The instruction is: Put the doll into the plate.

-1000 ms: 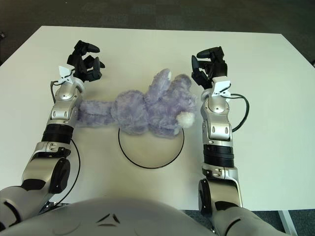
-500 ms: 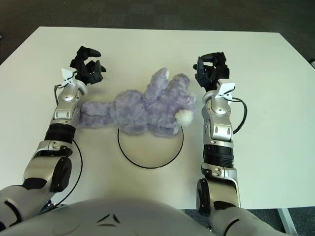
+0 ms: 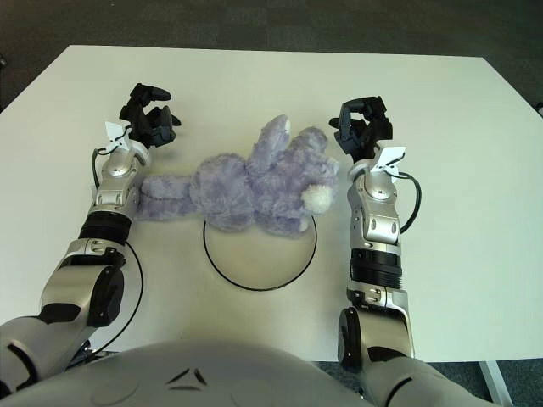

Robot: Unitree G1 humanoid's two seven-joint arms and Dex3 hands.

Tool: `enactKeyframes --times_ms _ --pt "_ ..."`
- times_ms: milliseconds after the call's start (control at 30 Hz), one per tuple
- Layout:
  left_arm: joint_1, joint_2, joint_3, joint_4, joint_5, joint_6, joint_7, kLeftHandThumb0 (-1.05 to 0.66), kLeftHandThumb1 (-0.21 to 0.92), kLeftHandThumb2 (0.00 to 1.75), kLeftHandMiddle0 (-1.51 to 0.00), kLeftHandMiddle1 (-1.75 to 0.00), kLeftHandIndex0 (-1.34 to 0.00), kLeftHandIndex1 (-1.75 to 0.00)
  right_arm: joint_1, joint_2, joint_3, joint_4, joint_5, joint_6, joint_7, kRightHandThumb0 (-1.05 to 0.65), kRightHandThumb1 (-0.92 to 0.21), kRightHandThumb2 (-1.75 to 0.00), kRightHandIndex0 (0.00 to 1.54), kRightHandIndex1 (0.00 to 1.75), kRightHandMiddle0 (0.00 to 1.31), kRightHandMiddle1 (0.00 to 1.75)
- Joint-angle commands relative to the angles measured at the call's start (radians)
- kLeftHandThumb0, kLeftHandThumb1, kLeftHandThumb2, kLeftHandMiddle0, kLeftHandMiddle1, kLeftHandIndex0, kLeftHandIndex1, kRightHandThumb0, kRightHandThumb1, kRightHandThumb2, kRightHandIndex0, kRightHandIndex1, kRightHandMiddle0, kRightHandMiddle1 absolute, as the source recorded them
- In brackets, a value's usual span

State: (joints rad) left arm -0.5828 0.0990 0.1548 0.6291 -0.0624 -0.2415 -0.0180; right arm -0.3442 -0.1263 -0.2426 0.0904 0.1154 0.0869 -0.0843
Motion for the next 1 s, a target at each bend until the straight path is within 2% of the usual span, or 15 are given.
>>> enactKeyframes --times_ms 0,33,67,133,267,500,967 --pt "-0.021 -0.003 0.006 0.036 -0.008 -0.036 -0.001 -0.01 0.39 1.22 -0.60 -1.68 -0.34 -1.72 0.001 -0.003 -0.011 0.028 0.010 -0.037 0.008 -0.37 -0.74 -0.76 0.36 1.44 0.30 1.75" --pt "-0.024 -0.002 0.007 0.050 -0.012 -0.043 -0.008 -0.01 0.38 1.22 -0.60 -1.68 -0.34 -1.72 0.001 -0.006 -0.013 0.041 0.009 -0.052 0.014 -0.37 -0.74 -0.76 0.37 1.44 0.30 1.75" --pt "-0.026 -0.002 0.007 0.060 -0.015 -0.048 -0.012 -0.01 0.37 1.24 -0.61 -1.69 -0.35 -1.72 0.001 -0.007 -0.014 0.052 0.009 -0.062 0.017 -0.24 -0.70 -0.80 0.41 1.45 0.30 1.75" --pt "-0.030 0.000 0.007 0.076 -0.018 -0.058 -0.017 -0.01 0.36 1.25 -0.62 -1.69 -0.35 -1.71 0.000 -0.009 -0.015 0.065 0.008 -0.077 0.022 -0.13 -0.66 -0.83 0.44 1.45 0.30 1.75" --pt "-0.034 0.001 0.007 0.101 -0.028 -0.063 -0.038 -0.01 0.35 1.28 -0.63 -1.71 -0.35 -1.72 -0.001 -0.014 -0.016 0.103 -0.001 -0.123 0.029 -0.03 -0.57 -0.93 0.52 1.47 0.30 1.75" --pt "-0.035 0.006 0.000 0.122 -0.027 -0.070 -0.057 -0.01 0.35 1.28 -0.63 -1.69 -0.35 -1.73 -0.004 -0.012 -0.018 0.156 -0.004 -0.186 0.031 -0.01 -0.44 -1.11 0.62 1.54 0.32 1.75" --pt "-0.018 0.012 -0.006 0.107 -0.029 -0.078 -0.089 -0.01 0.35 1.26 -0.64 -1.64 -0.35 -1.75 -0.007 -0.005 -0.020 0.214 0.005 -0.237 0.035 -0.01 -0.35 -1.25 0.66 1.63 0.34 1.75"
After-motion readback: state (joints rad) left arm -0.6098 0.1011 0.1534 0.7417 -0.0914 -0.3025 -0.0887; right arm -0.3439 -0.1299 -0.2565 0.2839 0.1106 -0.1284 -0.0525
